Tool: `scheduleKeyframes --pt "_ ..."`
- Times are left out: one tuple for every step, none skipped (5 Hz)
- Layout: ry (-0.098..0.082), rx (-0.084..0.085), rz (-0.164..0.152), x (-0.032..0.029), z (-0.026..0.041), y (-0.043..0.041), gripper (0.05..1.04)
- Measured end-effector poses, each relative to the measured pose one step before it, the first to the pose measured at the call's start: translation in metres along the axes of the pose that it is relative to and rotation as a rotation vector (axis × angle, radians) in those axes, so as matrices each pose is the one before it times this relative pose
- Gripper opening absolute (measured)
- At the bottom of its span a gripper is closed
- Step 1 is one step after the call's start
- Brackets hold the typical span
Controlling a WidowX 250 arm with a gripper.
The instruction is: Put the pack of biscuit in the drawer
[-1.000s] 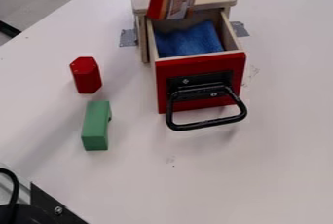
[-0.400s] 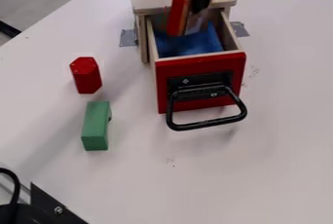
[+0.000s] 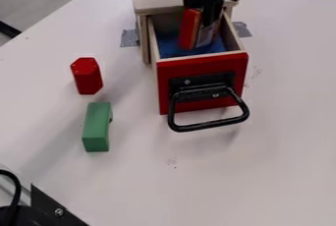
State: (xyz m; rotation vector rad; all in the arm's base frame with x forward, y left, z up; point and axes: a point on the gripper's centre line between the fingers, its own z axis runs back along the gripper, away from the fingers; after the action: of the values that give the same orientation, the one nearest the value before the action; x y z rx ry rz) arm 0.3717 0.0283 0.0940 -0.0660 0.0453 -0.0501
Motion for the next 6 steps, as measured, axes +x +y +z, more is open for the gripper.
scheduleKeyframes --pt "-0.0018 0.0289 0.0211 0.00157 -0.00333 0.0056 0.392" --pt "0.0075 0.0436 -0.0109 -0.00031 0.00045 -0.00185 0.676" --pt "0.0234 0.0189 0.0111 -0.00476 -0.00545 -0.00074 0.911" --pt "0.0154 -0.0013 -0.0005 -0.00136 0.00823 0.00076 0.984" --pt "-0.0339 -0.0092 0.016 0.00166 0.01922 0.01298 0.985" --pt "0.0089 -0.0214 0.0459 -0.00687 0.01736 0.01924 0.985"
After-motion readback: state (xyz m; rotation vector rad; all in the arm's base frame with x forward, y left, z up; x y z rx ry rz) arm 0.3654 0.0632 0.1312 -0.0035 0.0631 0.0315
